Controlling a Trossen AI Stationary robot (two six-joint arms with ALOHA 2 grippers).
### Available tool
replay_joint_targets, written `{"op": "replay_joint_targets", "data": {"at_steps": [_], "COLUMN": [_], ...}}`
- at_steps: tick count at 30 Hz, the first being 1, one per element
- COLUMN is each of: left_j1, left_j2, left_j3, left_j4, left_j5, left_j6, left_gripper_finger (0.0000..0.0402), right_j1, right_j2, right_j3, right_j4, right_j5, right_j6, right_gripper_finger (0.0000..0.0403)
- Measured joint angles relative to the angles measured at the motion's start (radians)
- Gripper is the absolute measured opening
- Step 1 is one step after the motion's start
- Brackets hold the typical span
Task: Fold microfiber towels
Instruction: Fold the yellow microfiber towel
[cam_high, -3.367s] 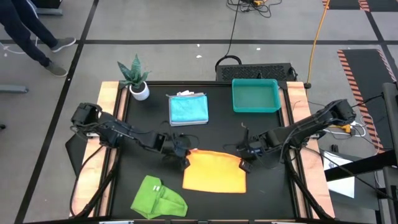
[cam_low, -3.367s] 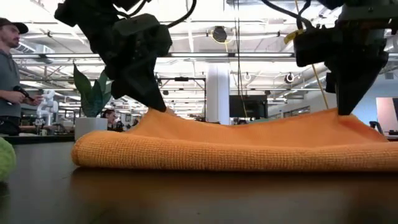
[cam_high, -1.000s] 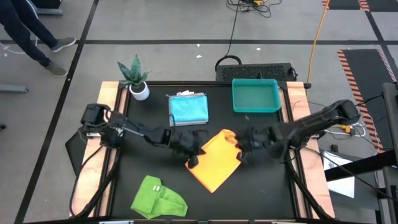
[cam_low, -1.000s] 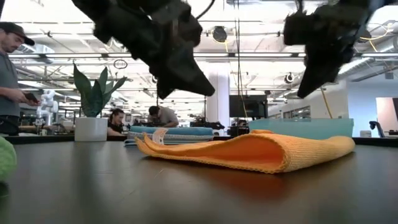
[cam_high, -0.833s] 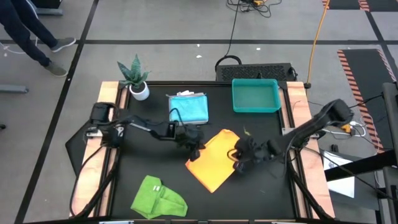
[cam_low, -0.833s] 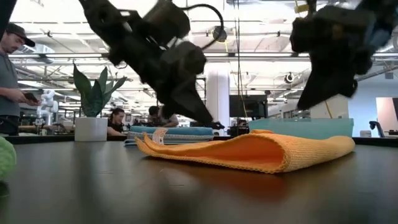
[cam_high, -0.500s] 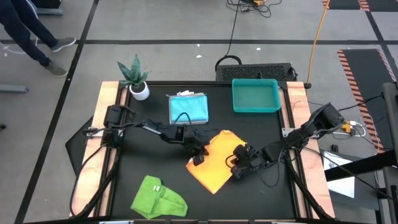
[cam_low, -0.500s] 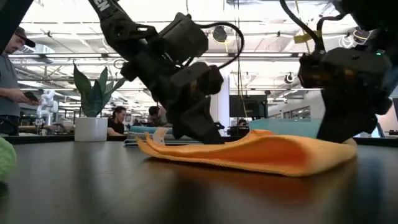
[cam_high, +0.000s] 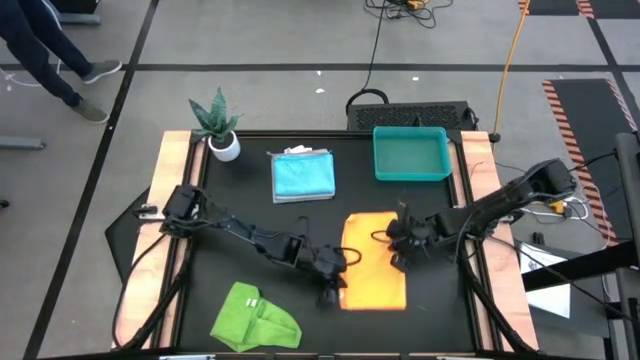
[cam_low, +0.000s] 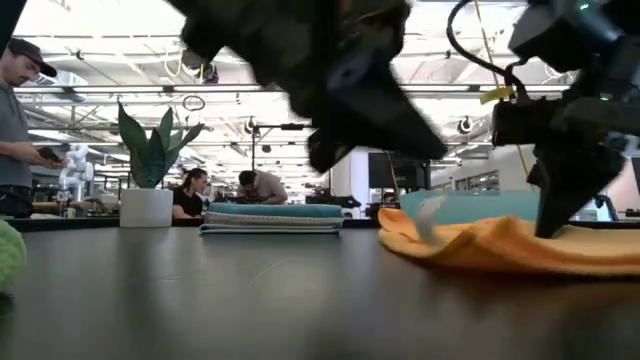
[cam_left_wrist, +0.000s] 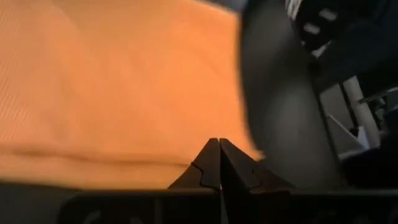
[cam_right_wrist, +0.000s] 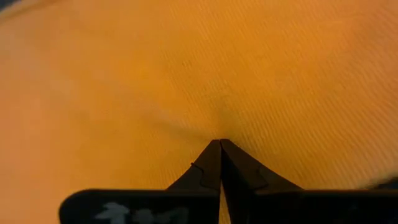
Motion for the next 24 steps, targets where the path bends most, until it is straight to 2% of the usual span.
{"op": "replay_joint_targets", "data": {"at_steps": [4, 6, 9, 13, 16, 20, 24], "left_j1": [0.067, 0.115, 0.19, 0.267, 0.301, 0.315, 0.312], "left_j2": [-0.021, -0.024, -0.02, -0.018, 0.01, 0.064, 0.107], "left_j3": [0.103, 0.143, 0.156, 0.132, 0.124, 0.123, 0.123], "left_j4": [-0.104, -0.162, -0.218, -0.213, -0.221, -0.2, -0.195], "left_j5": [-0.015, -0.011, 0.028, 0.067, 0.099, 0.116, 0.12], "left_j6": [0.12, 0.177, 0.249, 0.316, 0.348, 0.373, 0.361], "left_gripper_finger": [0.0001, 0.0001, 0.0001, 0.0001, 0.0001, 0.0001, 0.0001], "right_j1": [-0.04, -0.01, 0.088, 0.246, 0.314, 0.355, 0.385], "right_j2": [-0.122, -0.154, -0.156, -0.05, 0.073, 0.221, 0.299], "right_j3": [0.031, 0.046, 0.056, 0.058, 0.058, 0.058, 0.058], "right_j4": [-0.013, 0.007, 0.106, 0.257, 0.408, 0.578, 0.608], "right_j5": [-0.031, -0.036, 0.018, 0.166, 0.228, 0.243, 0.208], "right_j6": [-0.031, -0.001, 0.087, 0.22, 0.298, 0.36, 0.425], "right_gripper_finger": [0.0, 0.0, 0.0, 0.0, 0.0, 0.0, 0.0]}}
